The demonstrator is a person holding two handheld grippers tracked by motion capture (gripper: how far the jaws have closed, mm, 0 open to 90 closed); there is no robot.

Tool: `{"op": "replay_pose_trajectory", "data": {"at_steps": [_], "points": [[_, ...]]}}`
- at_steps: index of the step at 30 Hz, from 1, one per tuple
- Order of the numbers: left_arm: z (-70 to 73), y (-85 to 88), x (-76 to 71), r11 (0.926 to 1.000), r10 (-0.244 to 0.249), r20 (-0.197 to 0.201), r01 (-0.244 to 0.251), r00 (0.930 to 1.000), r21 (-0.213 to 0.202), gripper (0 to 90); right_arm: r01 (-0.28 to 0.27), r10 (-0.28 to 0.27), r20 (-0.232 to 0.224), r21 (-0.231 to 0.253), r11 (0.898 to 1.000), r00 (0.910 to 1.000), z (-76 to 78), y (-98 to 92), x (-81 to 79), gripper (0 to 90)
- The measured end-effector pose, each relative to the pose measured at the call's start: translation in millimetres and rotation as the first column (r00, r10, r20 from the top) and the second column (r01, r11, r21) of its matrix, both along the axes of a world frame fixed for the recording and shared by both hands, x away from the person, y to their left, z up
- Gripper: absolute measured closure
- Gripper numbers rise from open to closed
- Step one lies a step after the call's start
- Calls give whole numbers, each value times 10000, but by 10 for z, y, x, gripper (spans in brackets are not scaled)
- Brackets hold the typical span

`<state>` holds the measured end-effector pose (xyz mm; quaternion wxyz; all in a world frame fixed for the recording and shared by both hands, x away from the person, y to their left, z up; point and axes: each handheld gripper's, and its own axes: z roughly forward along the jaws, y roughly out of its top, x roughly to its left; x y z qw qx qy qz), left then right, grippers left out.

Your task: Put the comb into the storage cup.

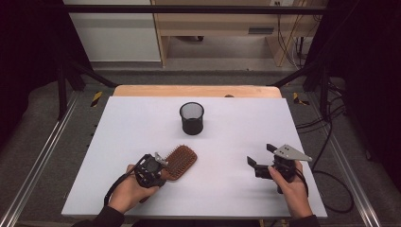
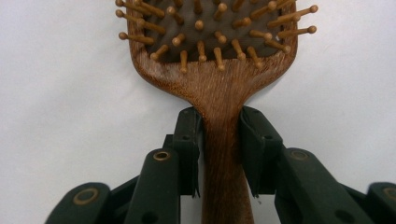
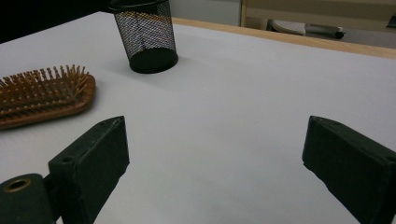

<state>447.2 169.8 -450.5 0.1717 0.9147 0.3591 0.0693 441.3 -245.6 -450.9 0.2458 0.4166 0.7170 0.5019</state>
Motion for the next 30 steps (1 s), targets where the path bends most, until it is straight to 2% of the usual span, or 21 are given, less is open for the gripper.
{"op": "replay_pose_trajectory", "data": {"at_steps": [4, 13, 15, 18, 23, 25, 30], "points": [[4, -25, 7, 9996, -217, 25, 216, 9998, 187, 729, -26, 26, 5, 16, 10000, 10000, 8, 4, -7, 74], [2, 24, -34, 9975, -700, 500, 704, 9963, -69, 732, -125, 124, -22, -119, 9999, 9999, -5, 19, 5, 73], [17, 21, -44, 9977, -672, 765, 679, 9948, -65, 732, -106, 106, -21, -102, 9999, 9999, -4, 18, 4, 73], [63, 33, -46, 9974, -596, 1101, 636, 9921, -336, 732, -90, 90, 23, -36, 10000, 10000, 5, 14, -4, 74], [142, 24, -32, 9938, -489, 2110, 686, 9763, -872, 732, -147, 147, 42, 28, 9999, 9999, 14, 19, -7, 76], [149, -1, -30, 9934, -486, 2484, 727, 9674, -887, 732, -169, 169, 14, 127, 9998, 9999, 22, 31, -13, 77], [150, -30, -13, 9846, -56, 3274, 623, 9449, -1630, 732, -340, 346, -73, 746, 9966, 9994, 47, 100, -29, 79]]}}
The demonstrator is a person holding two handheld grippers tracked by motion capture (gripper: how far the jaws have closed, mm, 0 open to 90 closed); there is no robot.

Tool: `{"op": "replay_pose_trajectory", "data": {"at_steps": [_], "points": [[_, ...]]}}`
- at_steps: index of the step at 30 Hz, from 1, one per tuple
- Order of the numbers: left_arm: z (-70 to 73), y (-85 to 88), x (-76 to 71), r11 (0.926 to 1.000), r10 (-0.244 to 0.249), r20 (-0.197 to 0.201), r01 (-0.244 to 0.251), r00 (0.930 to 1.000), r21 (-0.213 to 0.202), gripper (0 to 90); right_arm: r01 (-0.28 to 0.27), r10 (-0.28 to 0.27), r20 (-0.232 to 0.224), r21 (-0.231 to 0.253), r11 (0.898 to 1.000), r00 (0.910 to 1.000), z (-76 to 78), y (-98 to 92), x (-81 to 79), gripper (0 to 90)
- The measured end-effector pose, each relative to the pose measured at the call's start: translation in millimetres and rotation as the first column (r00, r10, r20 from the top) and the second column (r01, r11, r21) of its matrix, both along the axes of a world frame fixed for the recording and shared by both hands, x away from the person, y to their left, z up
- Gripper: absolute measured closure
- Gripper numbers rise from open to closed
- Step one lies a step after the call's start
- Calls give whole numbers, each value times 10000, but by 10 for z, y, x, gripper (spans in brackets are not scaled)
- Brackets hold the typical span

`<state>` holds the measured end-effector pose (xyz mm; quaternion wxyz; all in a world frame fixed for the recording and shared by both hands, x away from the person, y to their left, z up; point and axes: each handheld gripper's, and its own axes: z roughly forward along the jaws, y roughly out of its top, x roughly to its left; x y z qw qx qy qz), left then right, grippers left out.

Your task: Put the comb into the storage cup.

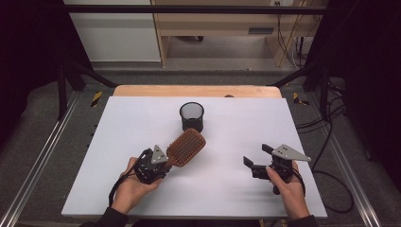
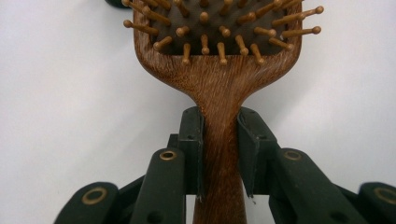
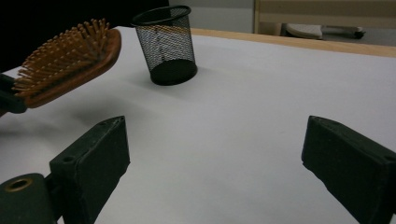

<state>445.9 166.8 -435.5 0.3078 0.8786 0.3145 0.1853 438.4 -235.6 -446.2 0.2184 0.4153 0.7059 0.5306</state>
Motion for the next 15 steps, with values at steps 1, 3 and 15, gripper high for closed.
{"op": "replay_pose_trajectory", "data": {"at_steps": [1, 3, 15], "points": [[2, 3, 6, 9998, 27, 92, -25, 10000, -200, 732, -46, 46, -33, 75, 10000, 10000, 0, 24, 3, 79], [-7, 9, 19, 9987, 60, 306, -44, 9995, -508, 732, -138, 140, -89, 203, 9997, 9999, 1, 73, 9, 83], [-53, 100, 41, 9903, 361, 564, -281, 9978, -1361, 732, -611, 672, -573, 1025, 9929, 9961, -23, 439, 16, 73]]}}
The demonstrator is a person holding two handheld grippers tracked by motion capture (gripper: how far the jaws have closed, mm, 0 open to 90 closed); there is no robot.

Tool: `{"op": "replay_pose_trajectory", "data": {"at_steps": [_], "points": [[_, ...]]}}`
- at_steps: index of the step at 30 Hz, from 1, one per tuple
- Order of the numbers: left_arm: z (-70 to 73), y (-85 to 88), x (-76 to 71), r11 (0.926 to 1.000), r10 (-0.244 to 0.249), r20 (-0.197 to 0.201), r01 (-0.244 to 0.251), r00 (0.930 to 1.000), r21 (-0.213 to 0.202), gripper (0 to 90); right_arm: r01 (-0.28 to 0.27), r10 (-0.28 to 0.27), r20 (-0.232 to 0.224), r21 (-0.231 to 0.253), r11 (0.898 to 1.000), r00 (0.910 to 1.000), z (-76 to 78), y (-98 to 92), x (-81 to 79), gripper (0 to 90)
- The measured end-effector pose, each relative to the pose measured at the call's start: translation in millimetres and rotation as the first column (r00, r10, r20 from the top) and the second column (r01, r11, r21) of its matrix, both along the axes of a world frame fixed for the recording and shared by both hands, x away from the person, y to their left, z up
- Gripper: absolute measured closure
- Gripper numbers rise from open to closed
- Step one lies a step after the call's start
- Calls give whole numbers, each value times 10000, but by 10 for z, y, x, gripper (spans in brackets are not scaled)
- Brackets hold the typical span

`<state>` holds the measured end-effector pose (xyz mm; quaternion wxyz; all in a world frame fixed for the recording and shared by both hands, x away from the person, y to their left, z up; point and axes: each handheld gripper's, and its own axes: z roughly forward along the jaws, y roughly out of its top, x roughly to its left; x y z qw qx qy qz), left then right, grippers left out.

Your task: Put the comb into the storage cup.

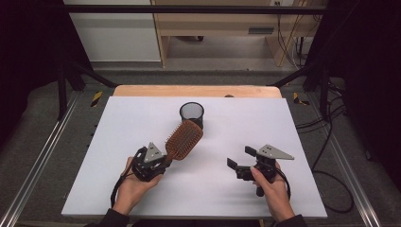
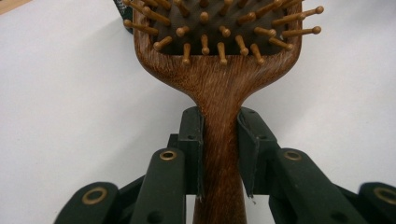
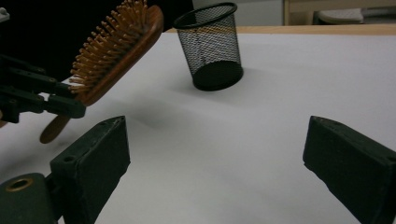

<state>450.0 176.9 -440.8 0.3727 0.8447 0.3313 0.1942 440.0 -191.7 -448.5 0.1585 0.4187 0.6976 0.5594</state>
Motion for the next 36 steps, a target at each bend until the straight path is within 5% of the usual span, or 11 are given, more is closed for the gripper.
{"op": "replay_pose_trajectory", "data": {"at_steps": [17, 36], "points": [[74, 13, -138, 9981, 30, 440, -3, 9990, -610, 732, -1254, 1287, -257, 1034, 9867, 9914, 91, 787, 121, 72], [128, 0, -190, 9908, 100, 718, -2, 9974, -1354, 732, -1328, 1375, -114, 1921, 9724, 9904, 334, 1112, 302, 70]]}}
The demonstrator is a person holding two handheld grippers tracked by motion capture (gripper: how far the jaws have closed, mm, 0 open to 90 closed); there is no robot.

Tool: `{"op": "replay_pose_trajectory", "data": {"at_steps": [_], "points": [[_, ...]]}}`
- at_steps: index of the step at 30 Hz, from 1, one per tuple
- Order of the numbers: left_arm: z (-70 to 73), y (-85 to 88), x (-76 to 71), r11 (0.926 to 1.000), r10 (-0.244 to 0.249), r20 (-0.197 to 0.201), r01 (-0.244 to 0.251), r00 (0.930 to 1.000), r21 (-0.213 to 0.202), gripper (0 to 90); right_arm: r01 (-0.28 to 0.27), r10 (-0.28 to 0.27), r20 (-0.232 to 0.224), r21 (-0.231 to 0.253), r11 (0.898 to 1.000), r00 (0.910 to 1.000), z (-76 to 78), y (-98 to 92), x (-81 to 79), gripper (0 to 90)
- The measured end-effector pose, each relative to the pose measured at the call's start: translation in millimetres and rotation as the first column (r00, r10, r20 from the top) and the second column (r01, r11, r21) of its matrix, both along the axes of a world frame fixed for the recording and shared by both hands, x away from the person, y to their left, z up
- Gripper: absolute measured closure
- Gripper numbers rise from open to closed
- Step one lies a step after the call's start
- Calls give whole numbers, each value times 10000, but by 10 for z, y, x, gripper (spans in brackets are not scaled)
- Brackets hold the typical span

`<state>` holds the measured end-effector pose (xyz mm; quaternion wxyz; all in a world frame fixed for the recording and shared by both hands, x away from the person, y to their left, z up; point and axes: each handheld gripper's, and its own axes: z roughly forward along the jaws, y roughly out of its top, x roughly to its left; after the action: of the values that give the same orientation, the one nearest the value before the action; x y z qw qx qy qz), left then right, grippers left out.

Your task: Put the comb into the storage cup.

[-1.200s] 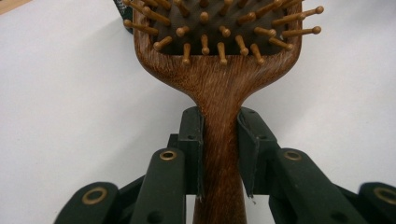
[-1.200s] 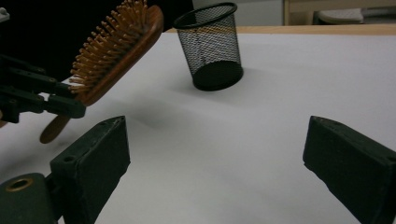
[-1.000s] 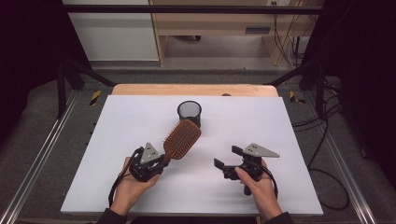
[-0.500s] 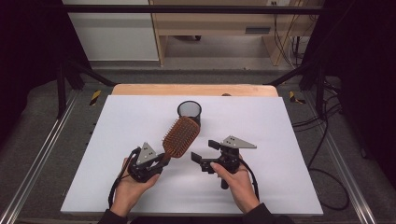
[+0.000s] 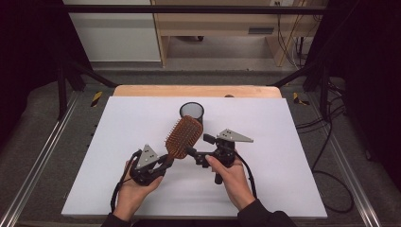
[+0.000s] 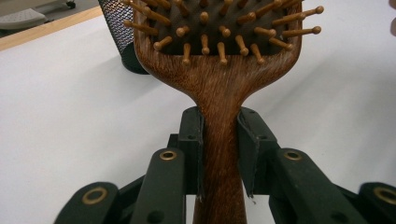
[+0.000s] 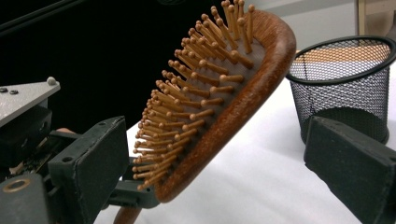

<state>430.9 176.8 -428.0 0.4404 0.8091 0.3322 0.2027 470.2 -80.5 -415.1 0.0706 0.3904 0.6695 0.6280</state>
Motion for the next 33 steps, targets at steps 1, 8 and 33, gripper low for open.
{"op": "replay_pose_trajectory", "data": {"at_steps": [1, 8, 33], "points": [[3, -3, -4, 10000, 32, 48, -32, 10000, 5, 732, -9, 9, -33, 31, 10000, 10000, 9, 11, 8, 70], [22, -21, -28, 10000, -11, 275, 14, 9996, -94, 732, -152, 165, -261, 504, 9986, 9995, 53, 74, 62, 137], [20, -1, -37, 9978, 10, 608, 30, 9981, -660, 731, -223, 361, -767, 1744, 9844, 9964, 198, 219, 128, 498]]}}
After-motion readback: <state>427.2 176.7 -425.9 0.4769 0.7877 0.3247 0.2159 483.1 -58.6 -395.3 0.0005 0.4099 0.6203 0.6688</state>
